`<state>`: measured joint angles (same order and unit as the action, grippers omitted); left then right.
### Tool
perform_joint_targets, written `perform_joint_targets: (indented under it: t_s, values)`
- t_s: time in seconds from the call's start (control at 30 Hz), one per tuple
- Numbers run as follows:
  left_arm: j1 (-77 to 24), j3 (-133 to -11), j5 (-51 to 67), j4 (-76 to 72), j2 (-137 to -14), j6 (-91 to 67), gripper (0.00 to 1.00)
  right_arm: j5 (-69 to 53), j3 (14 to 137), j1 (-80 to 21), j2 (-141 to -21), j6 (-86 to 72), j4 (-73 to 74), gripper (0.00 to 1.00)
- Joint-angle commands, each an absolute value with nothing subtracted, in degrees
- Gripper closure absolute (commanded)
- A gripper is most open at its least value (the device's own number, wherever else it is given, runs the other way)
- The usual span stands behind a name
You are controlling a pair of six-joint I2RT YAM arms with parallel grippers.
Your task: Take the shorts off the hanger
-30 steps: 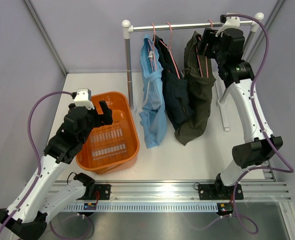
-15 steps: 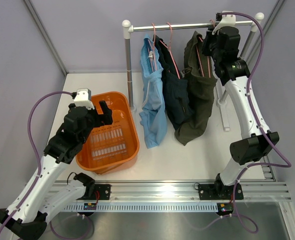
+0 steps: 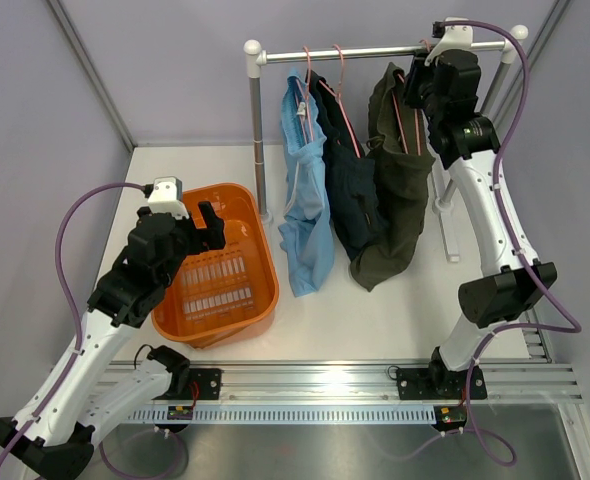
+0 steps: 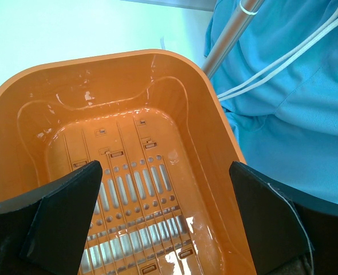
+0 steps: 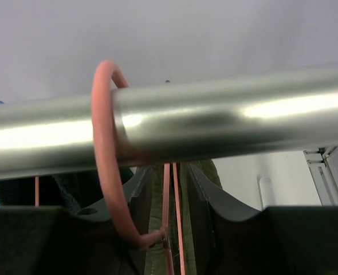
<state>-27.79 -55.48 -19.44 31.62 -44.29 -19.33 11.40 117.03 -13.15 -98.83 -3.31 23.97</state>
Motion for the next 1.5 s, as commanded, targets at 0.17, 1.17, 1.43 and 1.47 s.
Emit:
perform_joint_targets:
  t_s: [0.17,1.17,1.43,1.47]
  values:
    - [-27.6,-57.8,-19.9,29.5,-43.5,-19.1,0.01,12.4,120.5,-13.8,-100.7,-2.7,24.5,0.61]
    - [-27.6,-58.0,-18.8,29.4,-43.5,-18.5,0.01,18.7,121.2,-15.4,-92.2,-2.0,31.7,1.00]
    - [-27.6,-58.0,-15.7,28.5,-43.4,-17.6,0.01,19.5,111.9,-15.4,-81.7,-4.0,37.6,1.00]
    - [-27.6,-58.1,-14.1,28.3,-43.5,-17.2,0.01,19.3,111.4,-15.4,-79.7,-4.7,38.4,1.00]
